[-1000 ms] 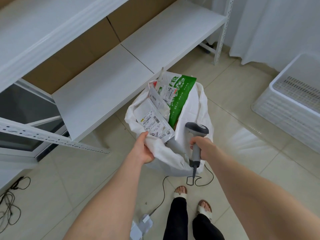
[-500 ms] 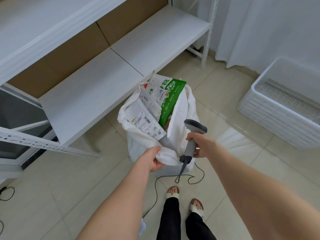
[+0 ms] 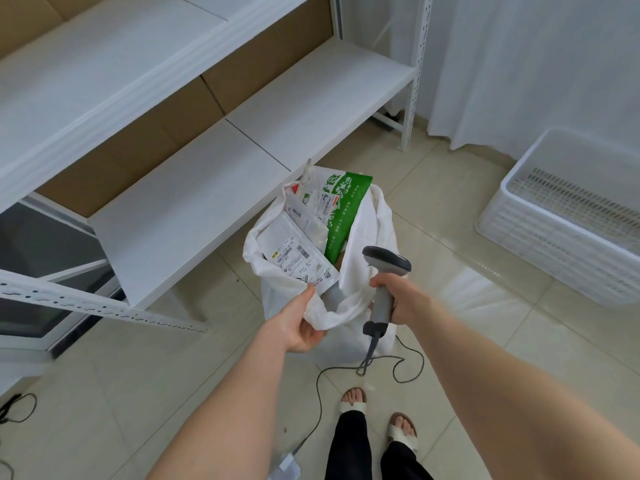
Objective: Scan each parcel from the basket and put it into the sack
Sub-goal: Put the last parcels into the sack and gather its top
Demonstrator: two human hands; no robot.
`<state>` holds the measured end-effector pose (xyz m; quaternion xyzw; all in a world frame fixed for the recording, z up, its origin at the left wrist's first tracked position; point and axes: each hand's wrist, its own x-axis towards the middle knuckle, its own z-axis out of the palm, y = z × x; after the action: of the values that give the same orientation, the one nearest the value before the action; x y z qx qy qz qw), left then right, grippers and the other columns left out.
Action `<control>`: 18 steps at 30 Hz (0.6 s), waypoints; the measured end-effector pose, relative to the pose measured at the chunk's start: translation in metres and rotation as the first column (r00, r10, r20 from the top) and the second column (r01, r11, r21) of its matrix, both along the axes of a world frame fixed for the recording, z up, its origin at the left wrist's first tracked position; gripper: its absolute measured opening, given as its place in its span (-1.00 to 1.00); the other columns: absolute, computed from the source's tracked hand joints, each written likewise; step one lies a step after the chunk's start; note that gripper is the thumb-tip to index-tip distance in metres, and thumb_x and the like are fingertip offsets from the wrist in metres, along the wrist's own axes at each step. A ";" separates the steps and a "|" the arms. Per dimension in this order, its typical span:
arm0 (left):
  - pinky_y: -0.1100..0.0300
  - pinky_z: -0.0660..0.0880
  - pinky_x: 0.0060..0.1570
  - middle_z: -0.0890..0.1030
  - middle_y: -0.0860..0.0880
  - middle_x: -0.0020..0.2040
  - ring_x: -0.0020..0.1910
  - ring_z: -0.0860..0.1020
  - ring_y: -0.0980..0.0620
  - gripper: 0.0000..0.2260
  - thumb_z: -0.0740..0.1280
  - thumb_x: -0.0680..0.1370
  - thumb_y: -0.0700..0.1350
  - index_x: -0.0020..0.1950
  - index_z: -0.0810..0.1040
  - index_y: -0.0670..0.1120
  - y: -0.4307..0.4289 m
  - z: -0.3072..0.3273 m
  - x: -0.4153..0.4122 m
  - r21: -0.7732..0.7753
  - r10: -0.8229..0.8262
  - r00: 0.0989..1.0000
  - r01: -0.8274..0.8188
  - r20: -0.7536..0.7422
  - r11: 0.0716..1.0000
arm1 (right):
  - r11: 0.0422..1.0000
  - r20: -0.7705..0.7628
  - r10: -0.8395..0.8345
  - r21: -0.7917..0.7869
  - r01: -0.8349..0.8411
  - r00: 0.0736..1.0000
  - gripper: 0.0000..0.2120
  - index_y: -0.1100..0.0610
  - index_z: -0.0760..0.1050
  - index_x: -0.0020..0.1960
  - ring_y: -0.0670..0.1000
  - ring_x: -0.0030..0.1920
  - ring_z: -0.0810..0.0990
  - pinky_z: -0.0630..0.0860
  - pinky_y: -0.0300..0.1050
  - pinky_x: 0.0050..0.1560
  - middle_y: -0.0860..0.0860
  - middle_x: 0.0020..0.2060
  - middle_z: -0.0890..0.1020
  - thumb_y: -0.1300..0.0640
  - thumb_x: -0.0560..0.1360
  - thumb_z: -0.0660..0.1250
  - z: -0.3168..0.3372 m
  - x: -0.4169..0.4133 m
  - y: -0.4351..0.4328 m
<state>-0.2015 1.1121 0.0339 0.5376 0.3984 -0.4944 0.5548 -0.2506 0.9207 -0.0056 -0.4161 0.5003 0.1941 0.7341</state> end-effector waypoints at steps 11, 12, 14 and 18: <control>0.02 0.62 -0.15 0.55 -0.20 -0.26 -0.34 0.55 -0.07 -0.90 0.20 0.59 -0.29 0.00 0.48 -0.30 0.007 0.017 0.028 0.465 -0.607 0.789 0.504 0.096 0.728 | 0.944 0.058 0.139 -0.311 -0.115 0.989 -0.94 0.24 0.48 -0.17 0.14 -0.24 0.51 0.46 -0.04 -0.18 0.16 -0.22 0.54 0.29 0.38 0.35 0.026 0.033 -0.013; 0.06 0.63 -0.22 0.58 -0.21 -0.23 -0.35 0.57 -0.05 -0.82 0.18 0.60 -0.27 0.12 0.49 -0.32 0.006 0.018 0.028 0.471 -0.687 0.725 0.591 0.045 0.655 | 0.934 0.059 0.155 -0.334 -0.126 0.986 -0.94 0.23 0.47 -0.20 0.14 -0.22 0.50 0.45 -0.03 -0.17 0.16 -0.22 0.53 0.29 0.38 0.35 0.032 0.036 -0.015; 0.08 0.62 -0.17 0.60 -0.21 -0.09 -0.28 0.59 -0.05 -0.68 0.18 0.62 -0.16 0.29 0.42 -0.33 0.008 0.026 0.030 0.476 -0.786 0.617 0.703 -0.037 0.529 | 0.924 0.070 0.189 -0.350 -0.153 0.980 -0.91 0.22 0.44 -0.23 0.14 -0.24 0.48 0.43 -0.03 -0.18 0.17 -0.24 0.51 0.30 0.39 0.35 0.042 0.039 -0.017; 0.05 0.52 0.06 0.52 -0.19 0.18 0.10 0.57 -0.14 -0.54 0.27 0.58 0.07 0.33 0.37 -0.22 0.013 0.038 0.066 0.683 -0.886 0.464 0.655 -0.024 0.324 | 0.932 0.108 0.212 -0.321 -0.168 0.971 -0.94 0.24 0.44 -0.17 0.11 -0.31 0.45 0.47 -0.02 -0.28 0.16 -0.27 0.48 0.34 0.42 0.32 0.045 0.045 -0.018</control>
<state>-0.1353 1.1249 0.0719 0.8866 0.1132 -0.4371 0.1003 -0.2054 0.9022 0.0398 -0.5852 0.4288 0.1536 0.6709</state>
